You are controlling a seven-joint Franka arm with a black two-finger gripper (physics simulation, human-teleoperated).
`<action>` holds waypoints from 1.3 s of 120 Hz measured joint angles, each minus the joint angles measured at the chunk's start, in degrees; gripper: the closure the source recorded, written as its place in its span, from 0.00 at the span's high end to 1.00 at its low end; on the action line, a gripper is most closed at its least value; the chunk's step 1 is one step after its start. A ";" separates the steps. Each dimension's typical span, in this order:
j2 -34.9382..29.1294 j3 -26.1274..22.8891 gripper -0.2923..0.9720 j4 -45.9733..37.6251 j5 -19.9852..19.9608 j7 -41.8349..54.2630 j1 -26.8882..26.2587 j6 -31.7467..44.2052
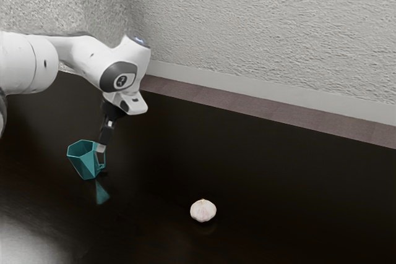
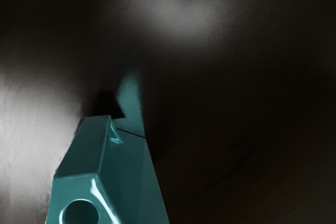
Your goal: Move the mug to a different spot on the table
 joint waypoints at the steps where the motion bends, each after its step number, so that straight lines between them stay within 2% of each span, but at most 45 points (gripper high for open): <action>1: 0.27 0.00 0.77 0.17 0.02 0.01 0.02 0.06; 17: 4.02 0.00 0.77 1.59 0.21 0.09 0.77 1.39; 77: 9.68 0.00 0.76 2.35 0.47 0.26 3.93 6.20; 93: 9.91 0.00 0.66 2.35 0.26 0.23 4.30 6.56; 108: 10.18 0.00 0.43 2.35 0.16 0.15 4.36 6.74; 120: 10.19 0.01 0.30 2.35 0.04 0.06 4.36 6.83; 145: 7.25 -0.08 0.24 2.34 0.57 -0.52 2.71 6.46; 156: 5.02 0.02 0.21 2.37 0.97 -0.82 -0.02 6.08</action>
